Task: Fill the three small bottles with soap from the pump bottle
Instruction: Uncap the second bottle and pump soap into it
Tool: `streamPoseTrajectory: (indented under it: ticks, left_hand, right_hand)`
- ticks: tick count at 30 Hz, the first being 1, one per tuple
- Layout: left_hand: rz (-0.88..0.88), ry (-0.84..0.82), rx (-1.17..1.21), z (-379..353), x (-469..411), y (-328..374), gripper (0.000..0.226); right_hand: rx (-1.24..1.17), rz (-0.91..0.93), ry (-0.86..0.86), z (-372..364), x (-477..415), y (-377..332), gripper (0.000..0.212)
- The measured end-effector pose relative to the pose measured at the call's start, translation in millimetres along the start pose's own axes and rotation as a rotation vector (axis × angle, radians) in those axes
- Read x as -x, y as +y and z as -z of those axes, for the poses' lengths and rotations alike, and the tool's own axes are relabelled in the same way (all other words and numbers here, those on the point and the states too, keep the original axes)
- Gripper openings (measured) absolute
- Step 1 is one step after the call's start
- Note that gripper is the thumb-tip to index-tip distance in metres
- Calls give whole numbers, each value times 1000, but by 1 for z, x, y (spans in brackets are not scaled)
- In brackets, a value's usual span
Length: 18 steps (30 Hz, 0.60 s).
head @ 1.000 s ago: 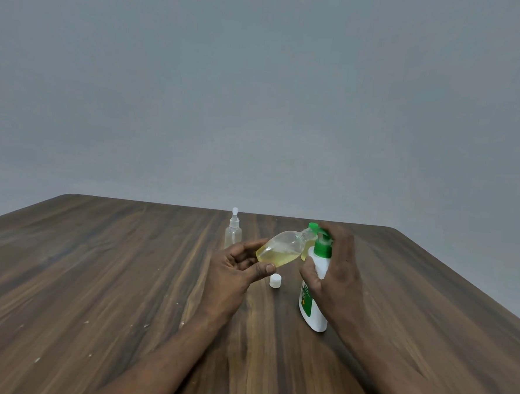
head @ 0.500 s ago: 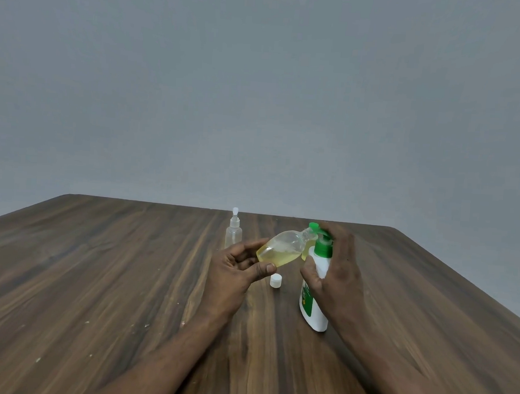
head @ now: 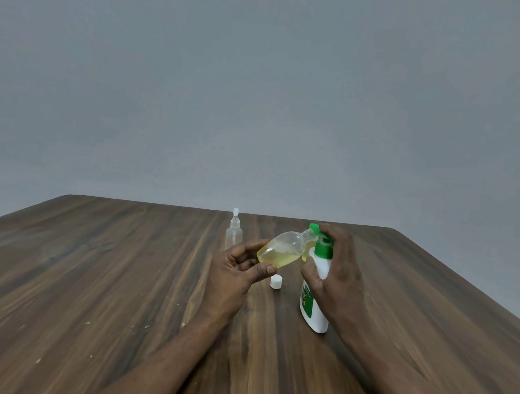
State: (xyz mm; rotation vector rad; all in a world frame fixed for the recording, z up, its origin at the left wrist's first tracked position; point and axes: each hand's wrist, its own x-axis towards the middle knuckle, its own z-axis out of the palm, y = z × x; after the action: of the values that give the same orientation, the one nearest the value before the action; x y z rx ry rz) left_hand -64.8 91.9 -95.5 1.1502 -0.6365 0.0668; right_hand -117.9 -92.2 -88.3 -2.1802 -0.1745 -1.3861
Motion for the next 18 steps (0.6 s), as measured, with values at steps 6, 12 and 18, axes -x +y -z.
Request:
streamPoseTrajectory:
  ticks: [6,12,18]
  left_hand:
    - [-2,-2,7,0,-1,-1,45]
    - [4,-2,7,0,0,-1,45]
    - [8,5,10,0,0,-1,44]
  right_hand:
    - [2,7,4,0,0,-1,63]
    - [1,18,2,1,-1,-4,54]
    - [9,7,-1,1,0,-2,56]
